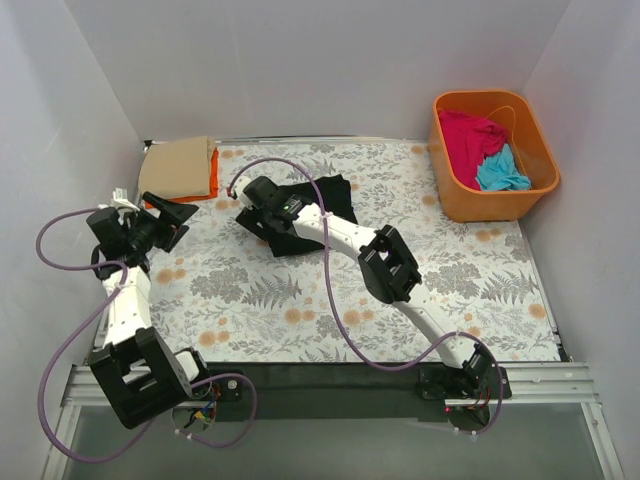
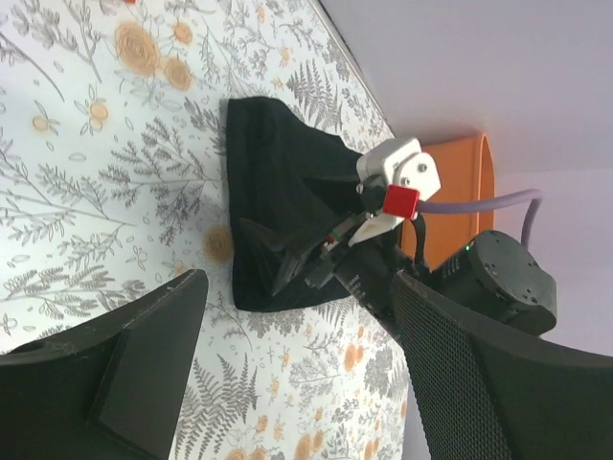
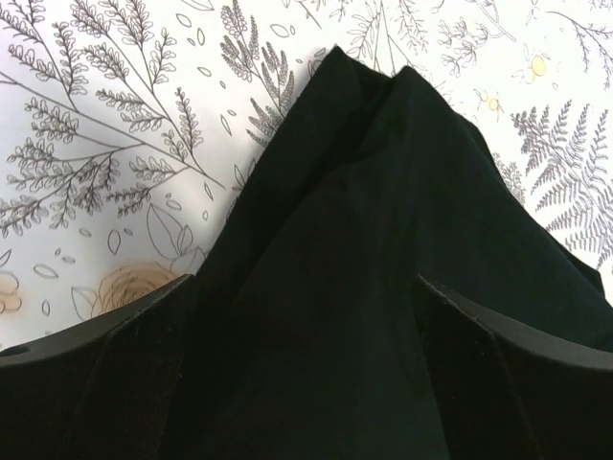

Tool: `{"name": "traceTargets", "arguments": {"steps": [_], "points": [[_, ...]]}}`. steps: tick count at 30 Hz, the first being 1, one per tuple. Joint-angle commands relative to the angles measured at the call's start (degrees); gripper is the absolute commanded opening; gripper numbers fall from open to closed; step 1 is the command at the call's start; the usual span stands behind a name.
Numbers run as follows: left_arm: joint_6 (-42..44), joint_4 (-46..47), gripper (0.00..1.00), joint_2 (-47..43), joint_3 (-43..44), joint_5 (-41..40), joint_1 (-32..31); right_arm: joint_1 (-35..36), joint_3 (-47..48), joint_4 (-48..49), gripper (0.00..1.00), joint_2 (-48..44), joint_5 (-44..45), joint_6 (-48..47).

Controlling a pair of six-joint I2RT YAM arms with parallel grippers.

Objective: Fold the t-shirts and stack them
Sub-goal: Neatly place the folded tshirt to the corner

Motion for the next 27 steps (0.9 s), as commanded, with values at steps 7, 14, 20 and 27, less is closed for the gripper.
{"name": "traceTargets", "arguments": {"steps": [7,14,20,27], "points": [[-1.7,-0.7,0.73,-3.5,-6.5,0.8,0.2,0.2,1.0,11.7,0.82,0.9,-0.1,1.2],[-2.6,0.1,0.74,-3.2,-7.4,0.7,0.2,-0.5,-0.3,12.8,0.81,4.1,2.7,1.5],[-2.9,0.6,0.76,-3.1,-8.7,1.0,0.1,-0.5,-2.1,12.9,0.79,4.9,2.6,1.0],[-2.9,1.3,0.77,-1.8,-9.8,-0.1,-1.0,-1.7,-4.1,10.7,0.24,4.9,0.4,3.6]]}}
